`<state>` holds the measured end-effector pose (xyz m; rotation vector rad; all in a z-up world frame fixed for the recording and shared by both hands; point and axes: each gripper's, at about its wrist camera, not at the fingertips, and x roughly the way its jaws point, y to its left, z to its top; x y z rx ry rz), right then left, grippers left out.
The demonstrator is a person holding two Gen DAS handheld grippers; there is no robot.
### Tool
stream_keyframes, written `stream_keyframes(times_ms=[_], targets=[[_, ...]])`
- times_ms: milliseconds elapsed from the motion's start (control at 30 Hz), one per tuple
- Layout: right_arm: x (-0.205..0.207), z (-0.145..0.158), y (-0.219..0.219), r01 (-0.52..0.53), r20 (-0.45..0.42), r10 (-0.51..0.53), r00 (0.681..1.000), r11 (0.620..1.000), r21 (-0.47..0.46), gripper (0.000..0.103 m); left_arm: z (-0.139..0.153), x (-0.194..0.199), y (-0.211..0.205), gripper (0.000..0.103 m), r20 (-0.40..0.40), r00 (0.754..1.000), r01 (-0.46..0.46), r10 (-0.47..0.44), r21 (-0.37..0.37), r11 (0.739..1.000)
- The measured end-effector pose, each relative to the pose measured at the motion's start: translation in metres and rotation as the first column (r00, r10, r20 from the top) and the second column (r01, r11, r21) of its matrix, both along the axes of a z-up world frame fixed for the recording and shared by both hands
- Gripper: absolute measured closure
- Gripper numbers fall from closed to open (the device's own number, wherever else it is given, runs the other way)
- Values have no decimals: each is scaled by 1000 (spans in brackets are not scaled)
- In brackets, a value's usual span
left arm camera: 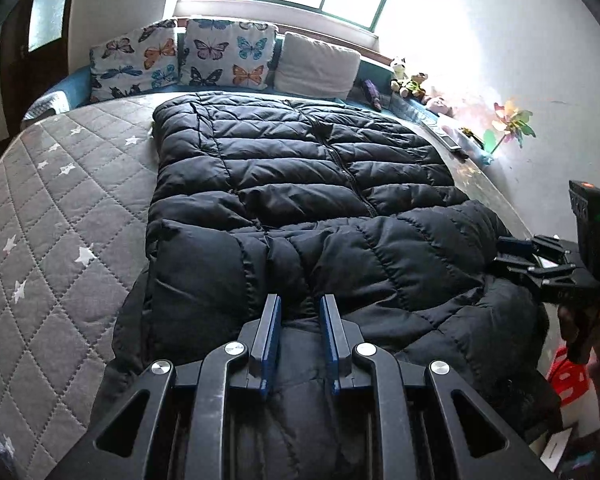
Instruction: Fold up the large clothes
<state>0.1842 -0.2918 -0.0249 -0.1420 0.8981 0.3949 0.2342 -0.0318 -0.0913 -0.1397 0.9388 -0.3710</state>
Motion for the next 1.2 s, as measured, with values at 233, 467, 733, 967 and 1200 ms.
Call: stream_keyframes(times_ms=[233, 467, 733, 967, 1200], targets=[[-6, -10, -1, 19, -23, -19, 1000, 1000, 11, 28, 6, -8, 3, 80, 17, 1000, 8, -8, -23, 1000], [-25, 17, -2, -5, 59, 6, 998, 1000, -7, 28, 41, -53, 22, 78, 60, 998, 20, -23, 50, 999], [-111, 35, -6, -162, 170, 207, 963, 956, -243, 26, 47, -142, 21, 38, 69, 991, 100, -117, 221, 970], [-168, -23, 20, -357, 103, 489, 866, 750, -557, 26, 19, -203, -15, 37, 112, 949, 220, -293, 429, 876], [-169, -56, 52, -408, 147, 618, 772, 661, -630, 26, -8, -226, -39, 37, 141, 892, 280, -430, 574, 769]])
